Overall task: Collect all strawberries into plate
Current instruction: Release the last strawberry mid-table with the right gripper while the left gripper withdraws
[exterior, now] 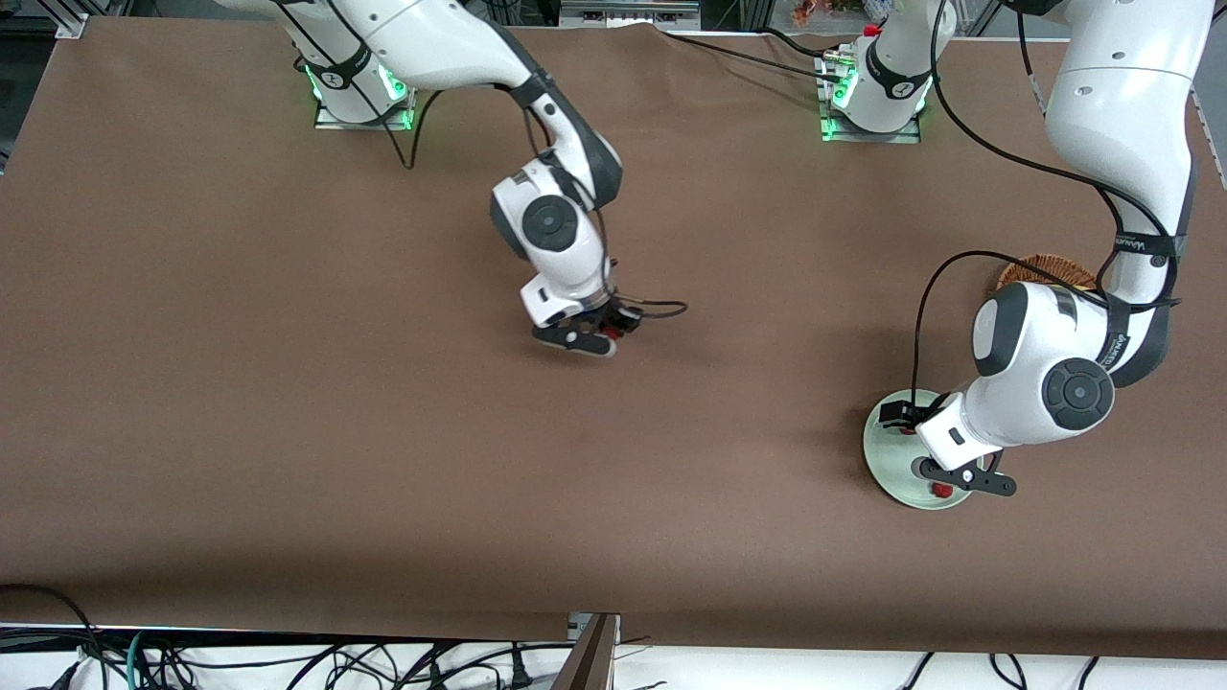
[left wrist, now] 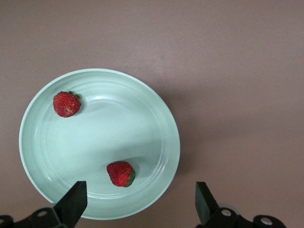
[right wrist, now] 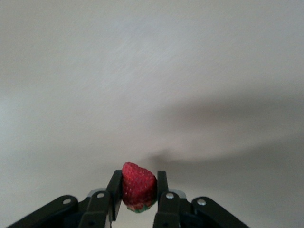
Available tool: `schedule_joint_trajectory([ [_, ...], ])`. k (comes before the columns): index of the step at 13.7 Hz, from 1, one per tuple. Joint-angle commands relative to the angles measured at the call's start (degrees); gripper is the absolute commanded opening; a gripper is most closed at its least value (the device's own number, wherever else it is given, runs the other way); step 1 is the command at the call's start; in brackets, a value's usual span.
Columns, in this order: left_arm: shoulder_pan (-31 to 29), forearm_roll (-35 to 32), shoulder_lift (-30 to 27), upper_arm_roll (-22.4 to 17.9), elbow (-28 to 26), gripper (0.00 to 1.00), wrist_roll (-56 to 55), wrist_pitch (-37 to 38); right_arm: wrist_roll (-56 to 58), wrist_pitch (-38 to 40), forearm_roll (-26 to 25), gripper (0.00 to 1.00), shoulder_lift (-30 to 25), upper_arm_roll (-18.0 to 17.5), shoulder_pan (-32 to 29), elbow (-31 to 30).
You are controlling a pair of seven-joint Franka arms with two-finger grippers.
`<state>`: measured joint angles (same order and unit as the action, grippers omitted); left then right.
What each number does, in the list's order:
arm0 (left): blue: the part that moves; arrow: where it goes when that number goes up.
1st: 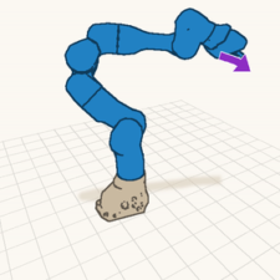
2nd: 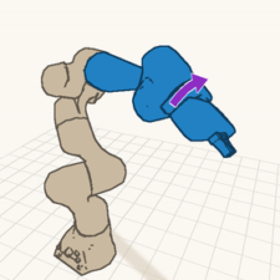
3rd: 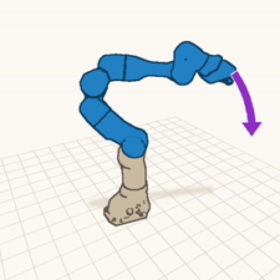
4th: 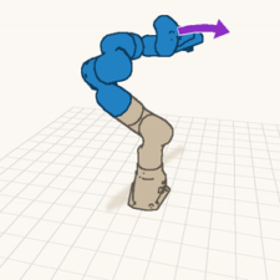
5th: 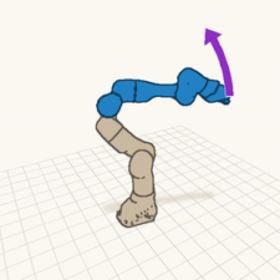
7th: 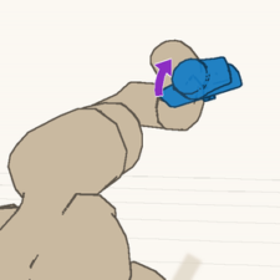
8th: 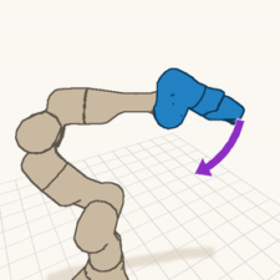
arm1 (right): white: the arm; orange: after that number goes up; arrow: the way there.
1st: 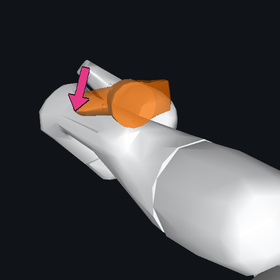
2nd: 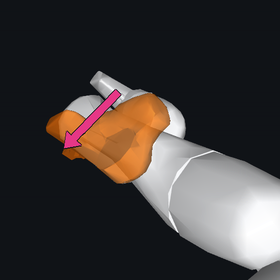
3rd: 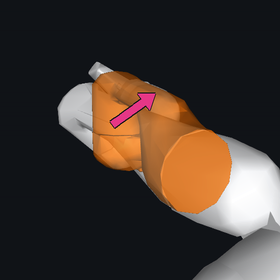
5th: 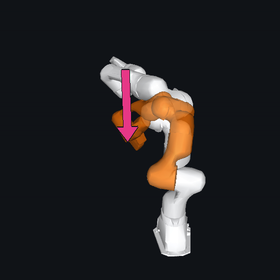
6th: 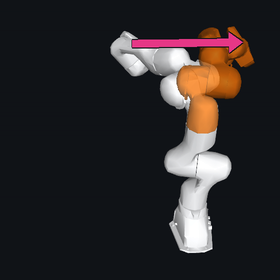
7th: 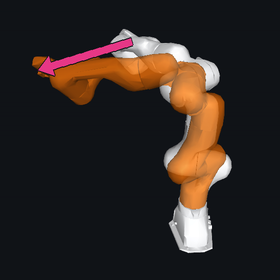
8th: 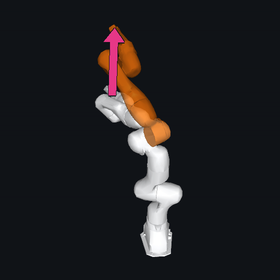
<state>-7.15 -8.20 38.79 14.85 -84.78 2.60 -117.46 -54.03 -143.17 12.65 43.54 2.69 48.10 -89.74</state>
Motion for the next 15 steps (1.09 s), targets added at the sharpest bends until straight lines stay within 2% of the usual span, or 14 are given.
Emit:
schedule_joint_trajectory([
  [1, -0.1, 1.3, -2.0, 0.9, -0.1, 1.0, 0.3, 2.9, -3.3, -3.6, 0.7, 0.18, 2.9, 0.7, 1.7, 2.5],
  [3, -0.1, 1.4, -2.6, 1.8, -0.3, 1.0, -2.2, 3.8, -6.8, -6.2, 0.7, 0.22, 4.6, 0.7, 3.0, 3.5],
  [4, 0.1, 1.4, -2.8, 1.8, -0.2, 1.0, -3.1, 4.7, -7.5, -6.3, 0.6, 0.38, 5.1, 0.7, 3.4, 4.3],
  [5, 0.5, 1.3, -2.8, 2.5, -0.2, 1.0, -3.5, 4.9, -7.5, -6.2, 0.5, 0.99, 5.2, 0.7, 3.5, 4.7],
  [7, 0.6, 1.4, -2.8, 3.3, -0.1, 1.0, -5.3, 5.9, -6.2, -5.6, -1.6, 1.0, 4.1, 1.6, 3.2, 4.9],
  [9, 0.6, 1.3, -3.3, 5.2, -0.2, 1.0, -7.4, 6.8, -3.1, -0.9, -3.9, 1.0, 1.7, 3.9, 2.4, 6.0],
  [13, 1.6, 1.4, -2.9, 9.7, -1.3, 1.0, -20.9, 8.2, 17.7, 24.0, -3.7, 1.0, -0.6, 5.2, -6.1, 17.8],
  [15, 4.8, 1.3, -1.7, 11.4, -1.7, 1.0, -30.1, 7.7, 27.0, 30.6, -3.5, 1.0, -3.6, 4.8, -12.5, 19.5],
])
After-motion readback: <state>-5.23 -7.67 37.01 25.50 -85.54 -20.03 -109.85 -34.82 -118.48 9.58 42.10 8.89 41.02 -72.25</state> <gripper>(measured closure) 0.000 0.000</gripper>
